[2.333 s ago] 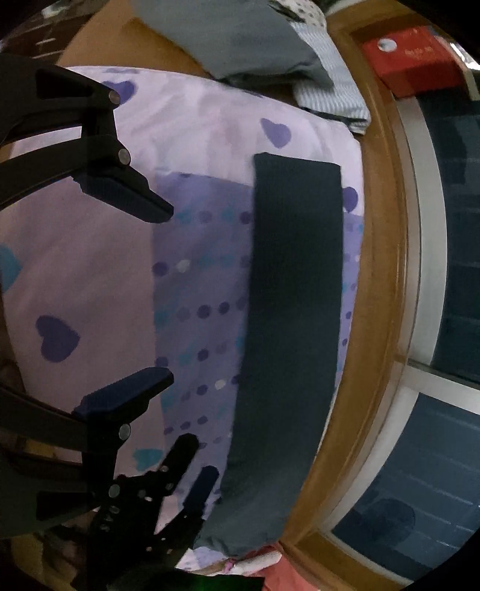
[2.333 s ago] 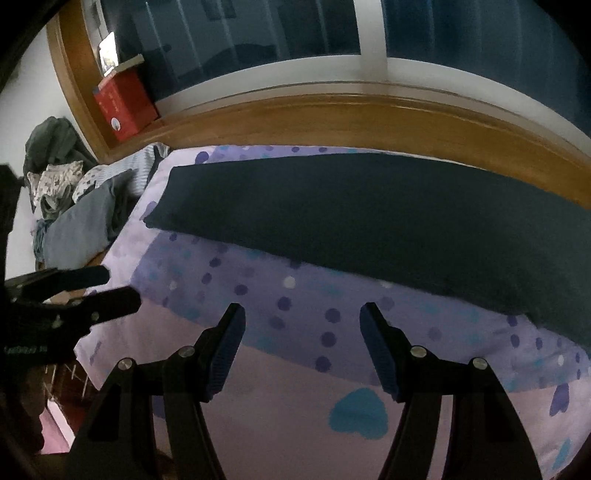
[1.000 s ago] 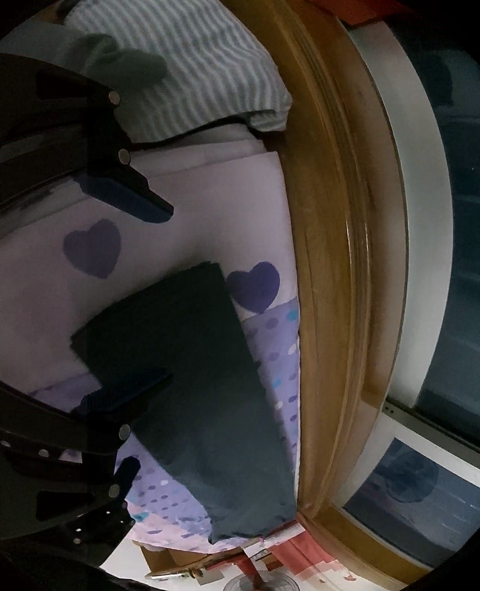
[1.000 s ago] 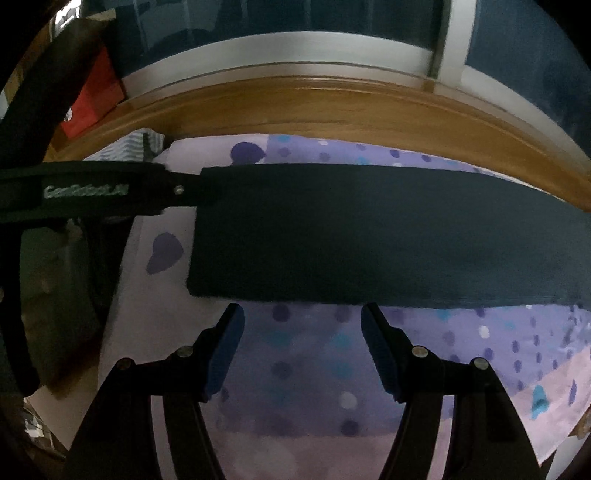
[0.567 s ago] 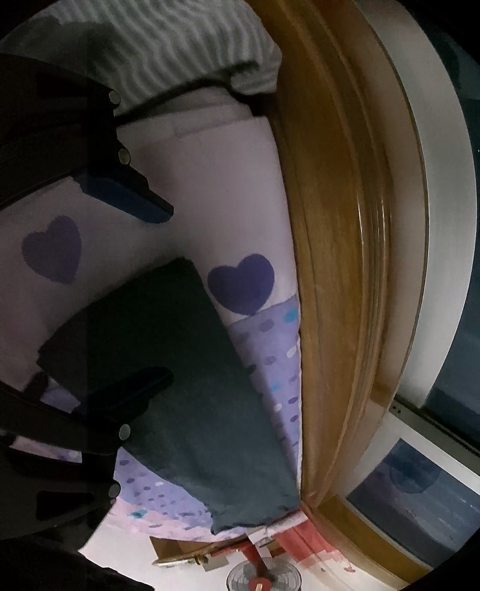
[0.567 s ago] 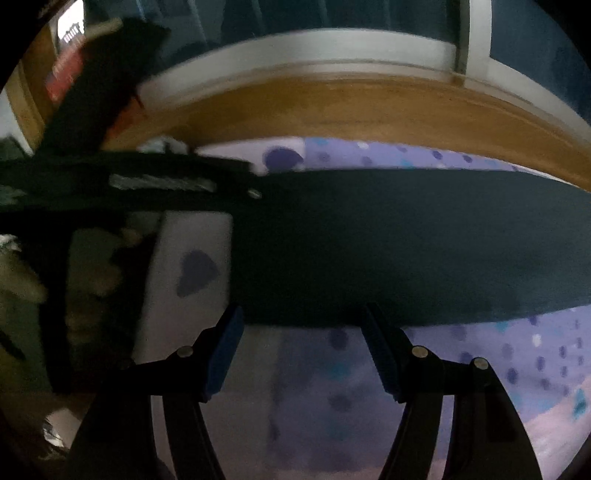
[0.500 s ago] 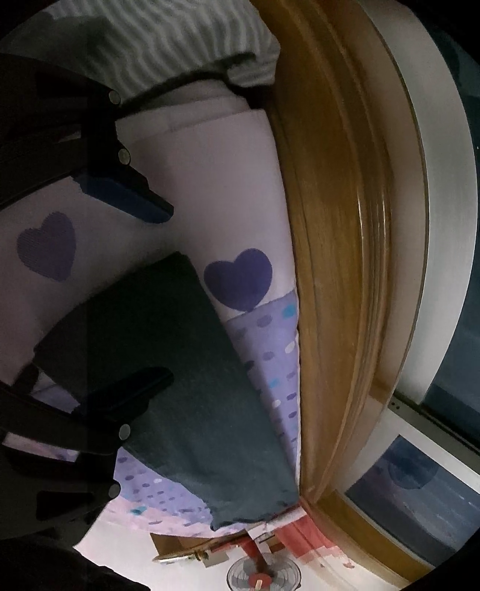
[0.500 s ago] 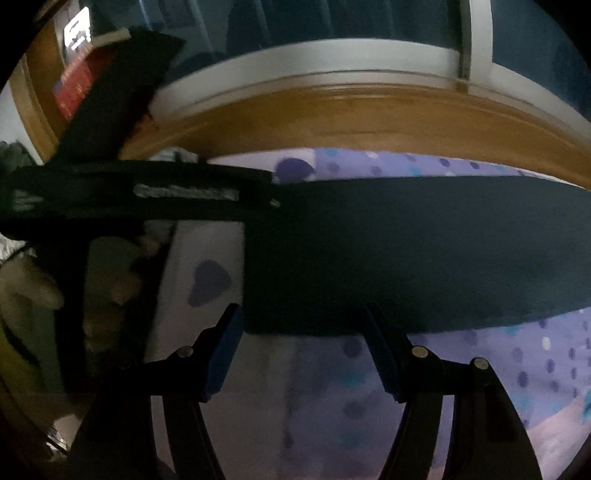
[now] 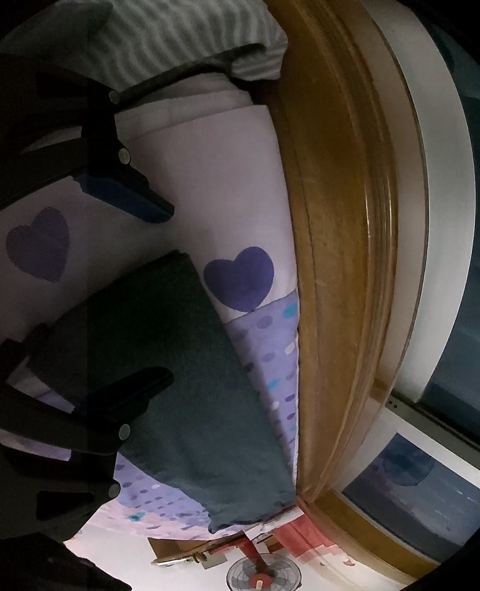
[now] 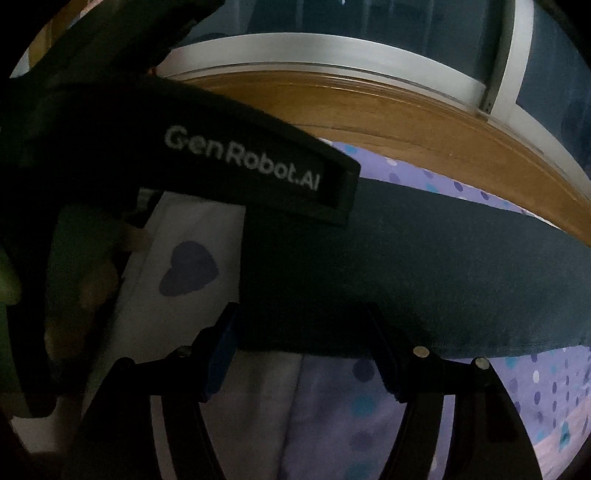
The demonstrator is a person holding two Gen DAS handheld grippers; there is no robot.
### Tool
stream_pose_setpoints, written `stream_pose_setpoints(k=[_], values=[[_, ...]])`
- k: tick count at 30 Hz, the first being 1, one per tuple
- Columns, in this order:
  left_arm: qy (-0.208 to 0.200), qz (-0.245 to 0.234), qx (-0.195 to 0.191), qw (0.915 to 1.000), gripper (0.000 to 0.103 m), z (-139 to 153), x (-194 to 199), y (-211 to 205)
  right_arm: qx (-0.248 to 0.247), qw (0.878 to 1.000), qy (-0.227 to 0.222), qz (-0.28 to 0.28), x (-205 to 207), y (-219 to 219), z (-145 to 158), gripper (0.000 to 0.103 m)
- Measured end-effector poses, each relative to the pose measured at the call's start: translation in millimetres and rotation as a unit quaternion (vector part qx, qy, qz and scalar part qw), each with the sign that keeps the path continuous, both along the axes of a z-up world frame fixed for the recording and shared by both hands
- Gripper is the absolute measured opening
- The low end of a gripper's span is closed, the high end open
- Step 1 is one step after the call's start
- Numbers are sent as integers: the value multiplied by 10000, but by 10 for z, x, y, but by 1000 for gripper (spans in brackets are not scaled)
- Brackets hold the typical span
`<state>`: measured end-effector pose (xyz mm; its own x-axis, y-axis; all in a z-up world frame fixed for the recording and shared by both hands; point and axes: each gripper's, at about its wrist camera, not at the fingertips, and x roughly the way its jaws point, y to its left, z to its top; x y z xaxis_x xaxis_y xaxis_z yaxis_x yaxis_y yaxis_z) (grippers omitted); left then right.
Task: Fold clothes
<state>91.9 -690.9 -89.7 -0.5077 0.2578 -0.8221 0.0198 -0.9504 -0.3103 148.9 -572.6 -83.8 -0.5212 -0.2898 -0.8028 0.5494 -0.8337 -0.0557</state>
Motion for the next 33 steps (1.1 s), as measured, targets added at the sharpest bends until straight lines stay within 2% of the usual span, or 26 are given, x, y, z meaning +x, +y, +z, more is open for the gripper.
stream_pose_setpoints(k=[1,3,4,6,11,16,21,26,33], values=[[8,-14,-31,10000,60,6,1,9,-1,10000,11,-25,2,3,8,63],[30,-48,-87,9999,32,23,4,27,-5,10000,38,-80,-19,-12,7,52],[35,-54,29,10000,24,31,8,21,-53,9999,34,-137,-30,13,24,42],[43,-50,269,9996,18,51,17,10,-201,9994,-22,-278,-71,90,57,22],[173,-148,257,9994,18,216,22,94,-902,9945,-325,-416,-142,339,162,16],[338,-334,216,9986,18,440,-46,235,-1172,9925,-134,-328,-53,494,357,16],[437,-622,10,9971,18,589,-216,506,-1441,9886,-20,-427,-84,696,476,16],[550,-952,-149,9938,18,689,-418,849,-2016,9755,-247,-845,-287,1130,586,16],[394,-1048,-189,9935,23,683,-550,1145,-2448,9570,-721,-1383,-574,1614,416,16]])
